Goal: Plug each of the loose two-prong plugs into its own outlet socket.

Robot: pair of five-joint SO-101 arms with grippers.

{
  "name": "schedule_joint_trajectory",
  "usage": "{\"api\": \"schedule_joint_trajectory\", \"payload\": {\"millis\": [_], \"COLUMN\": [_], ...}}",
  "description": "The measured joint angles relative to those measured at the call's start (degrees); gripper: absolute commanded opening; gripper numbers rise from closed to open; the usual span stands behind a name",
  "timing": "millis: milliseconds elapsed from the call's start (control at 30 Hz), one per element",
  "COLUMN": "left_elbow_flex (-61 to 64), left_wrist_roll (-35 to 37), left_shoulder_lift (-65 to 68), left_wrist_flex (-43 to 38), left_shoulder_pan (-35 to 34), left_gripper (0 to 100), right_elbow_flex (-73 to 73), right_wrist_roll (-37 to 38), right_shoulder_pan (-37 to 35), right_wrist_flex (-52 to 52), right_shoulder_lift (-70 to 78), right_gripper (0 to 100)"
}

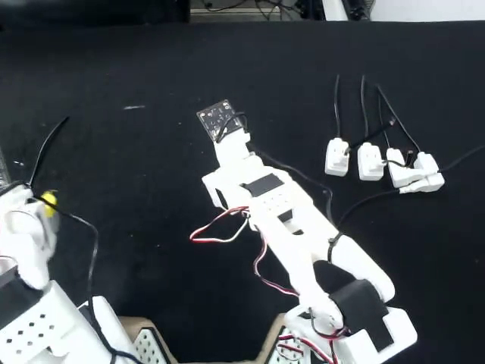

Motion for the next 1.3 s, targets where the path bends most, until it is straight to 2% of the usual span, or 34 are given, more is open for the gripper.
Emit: {"api": "schedule_joint_trajectory", "payload": {"millis": [167,333,567,967,1300], "left_elbow_flex": [0.0,-1.58,-7.38,-28.57,-39.65], "left_wrist_roll": [-2.64,-3.87,-3.87,-3.96,-4.22], "left_shoulder_lift": [5.1,14.07,29.36,55.91,76.13], "left_wrist_flex": [-8.79,-10.73,-10.73,-10.73,-11.08], "left_shoulder_pan": [-7.3,-10.9,-11.52,-14.42,-14.42], "left_gripper": [28,28,28,28,27], "right_elbow_flex": [0.0,0.0,0.0,0.0,0.18], "right_wrist_roll": [0.0,0.0,0.0,0.0,0.0], "right_shoulder_pan": [0.0,0.0,0.0,0.0,0.0], "right_wrist_flex": [0.0,0.0,0.0,0.0,0.0], "right_shoulder_lift": [0.0,0.0,0.0,0.0,0.0], "right_gripper": [24.4,24.4,24.4,24.4,24.4]}}
